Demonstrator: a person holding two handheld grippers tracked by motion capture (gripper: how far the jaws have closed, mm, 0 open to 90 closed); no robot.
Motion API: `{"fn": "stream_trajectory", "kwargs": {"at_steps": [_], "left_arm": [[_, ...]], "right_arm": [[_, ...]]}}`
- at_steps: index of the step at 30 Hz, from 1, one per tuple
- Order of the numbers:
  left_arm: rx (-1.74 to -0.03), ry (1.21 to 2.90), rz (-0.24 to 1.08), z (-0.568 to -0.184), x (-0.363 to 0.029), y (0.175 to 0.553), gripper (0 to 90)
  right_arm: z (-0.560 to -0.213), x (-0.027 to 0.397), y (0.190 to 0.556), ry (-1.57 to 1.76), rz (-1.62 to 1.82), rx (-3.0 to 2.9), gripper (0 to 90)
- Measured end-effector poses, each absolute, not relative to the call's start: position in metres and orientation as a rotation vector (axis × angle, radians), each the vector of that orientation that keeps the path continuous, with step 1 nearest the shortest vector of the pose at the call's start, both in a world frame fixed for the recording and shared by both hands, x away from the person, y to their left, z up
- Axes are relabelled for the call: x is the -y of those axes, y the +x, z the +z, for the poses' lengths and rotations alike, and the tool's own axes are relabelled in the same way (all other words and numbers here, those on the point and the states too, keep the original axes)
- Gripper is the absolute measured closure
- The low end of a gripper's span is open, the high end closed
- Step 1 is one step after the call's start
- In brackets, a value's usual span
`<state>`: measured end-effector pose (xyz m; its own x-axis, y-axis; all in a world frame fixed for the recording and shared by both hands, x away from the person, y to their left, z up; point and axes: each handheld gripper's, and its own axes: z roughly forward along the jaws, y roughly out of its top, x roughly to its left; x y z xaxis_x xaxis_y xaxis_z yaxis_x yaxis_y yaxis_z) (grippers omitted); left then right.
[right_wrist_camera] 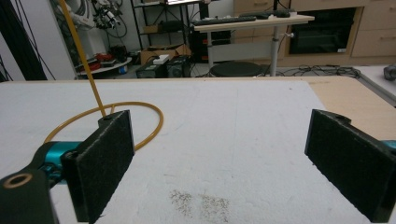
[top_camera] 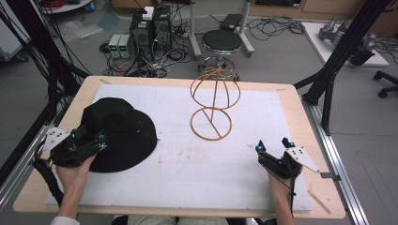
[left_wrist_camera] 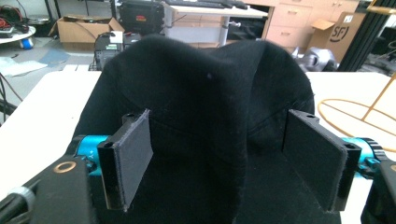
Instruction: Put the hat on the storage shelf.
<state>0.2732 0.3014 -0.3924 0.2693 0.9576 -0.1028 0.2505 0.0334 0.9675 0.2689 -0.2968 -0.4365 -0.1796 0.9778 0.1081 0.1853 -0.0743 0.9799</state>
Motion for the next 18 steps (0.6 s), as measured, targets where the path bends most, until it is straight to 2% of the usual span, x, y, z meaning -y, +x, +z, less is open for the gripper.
{"fn": "stream_trajectory", "kwargs": {"at_steps": [15, 18], "left_arm": [[-1.234, 1.521, 0.860, -0.410, -0.290, 0.290, 25.3], [-1.234, 1.519, 0.873, -0.410, -0.290, 0.290, 29.5]], "right_arm": [[-0.437, 0.297, 0.269, 1.312, 1.325, -1.444, 7.3], [-0.437, 0.297, 0.270, 1.312, 1.324, -1.446, 7.3]]}}
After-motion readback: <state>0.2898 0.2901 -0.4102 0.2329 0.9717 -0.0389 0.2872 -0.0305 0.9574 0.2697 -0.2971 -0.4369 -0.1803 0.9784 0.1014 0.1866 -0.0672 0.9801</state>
